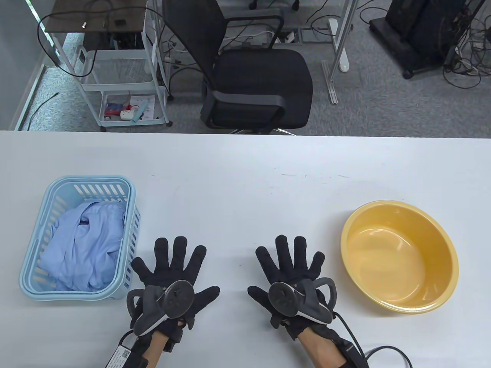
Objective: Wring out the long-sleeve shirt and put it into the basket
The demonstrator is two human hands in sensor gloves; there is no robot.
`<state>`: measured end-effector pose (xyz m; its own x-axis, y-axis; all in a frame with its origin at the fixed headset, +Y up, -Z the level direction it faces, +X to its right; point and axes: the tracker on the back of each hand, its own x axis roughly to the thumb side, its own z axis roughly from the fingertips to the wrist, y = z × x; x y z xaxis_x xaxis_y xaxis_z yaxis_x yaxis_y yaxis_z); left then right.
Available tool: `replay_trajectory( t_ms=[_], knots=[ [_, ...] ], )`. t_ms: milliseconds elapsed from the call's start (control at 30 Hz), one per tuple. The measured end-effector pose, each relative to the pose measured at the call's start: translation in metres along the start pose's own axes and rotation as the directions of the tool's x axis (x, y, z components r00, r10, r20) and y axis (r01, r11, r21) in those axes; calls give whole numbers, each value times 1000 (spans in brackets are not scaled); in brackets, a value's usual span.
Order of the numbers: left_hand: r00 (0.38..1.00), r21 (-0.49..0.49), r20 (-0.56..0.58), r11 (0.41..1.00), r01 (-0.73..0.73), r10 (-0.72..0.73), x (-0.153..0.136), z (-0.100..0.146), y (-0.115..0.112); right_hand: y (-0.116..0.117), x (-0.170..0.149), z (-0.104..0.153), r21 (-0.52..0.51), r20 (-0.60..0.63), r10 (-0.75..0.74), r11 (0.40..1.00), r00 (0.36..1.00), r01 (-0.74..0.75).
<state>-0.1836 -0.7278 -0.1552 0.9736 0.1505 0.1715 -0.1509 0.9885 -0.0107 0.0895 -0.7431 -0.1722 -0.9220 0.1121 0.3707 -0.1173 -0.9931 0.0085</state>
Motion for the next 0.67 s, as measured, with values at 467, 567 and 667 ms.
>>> replay_trajectory(
  t_ms=[467, 567, 667],
  knots=[
    [1000, -22, 2, 1000, 18, -18, -2, 3, 0, 0, -1, 3, -10, -5, -5, 1000, 1000, 5],
    [1000, -20, -6, 1000, 17, -17, -5, 4, 0, 2, 1, 3, 8, 2, -14, 1000, 1000, 14],
    [1000, -26, -12, 1000, 18, -19, -6, 4, 0, 6, 3, 2, 28, 5, -6, 1000, 1000, 6]
  ],
)
